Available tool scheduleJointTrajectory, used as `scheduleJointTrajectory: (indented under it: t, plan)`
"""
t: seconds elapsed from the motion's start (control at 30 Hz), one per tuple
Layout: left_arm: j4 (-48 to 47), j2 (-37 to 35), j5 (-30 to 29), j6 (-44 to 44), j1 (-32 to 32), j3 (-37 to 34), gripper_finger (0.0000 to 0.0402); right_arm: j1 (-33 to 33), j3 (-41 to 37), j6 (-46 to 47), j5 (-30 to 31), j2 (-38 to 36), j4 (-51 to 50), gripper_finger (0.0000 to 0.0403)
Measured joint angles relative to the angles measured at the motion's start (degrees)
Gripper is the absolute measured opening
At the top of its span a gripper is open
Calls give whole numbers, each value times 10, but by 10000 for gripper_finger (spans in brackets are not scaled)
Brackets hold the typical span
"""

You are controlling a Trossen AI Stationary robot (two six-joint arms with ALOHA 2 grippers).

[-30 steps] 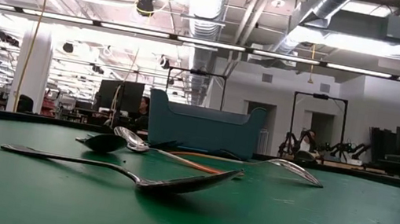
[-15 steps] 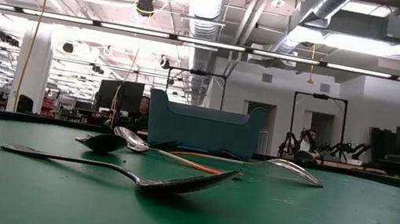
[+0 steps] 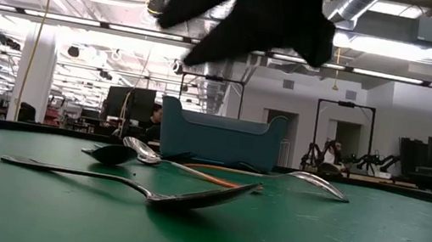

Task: Sort silverware by color (type)
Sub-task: Put the orange spoon into the blue bin

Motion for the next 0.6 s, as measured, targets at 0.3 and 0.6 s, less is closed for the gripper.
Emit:
scheduleJointTrajectory:
  t: [0.3, 0.6]
  plan:
    - [0, 0, -1, 9, 0, 0, 170, -2, 0, 45, -11, 38, 45, 164]
    - [-4, 0, -17, 14, 0, 0, 170, -19, 0, -12, 1, 4, 14, 164]
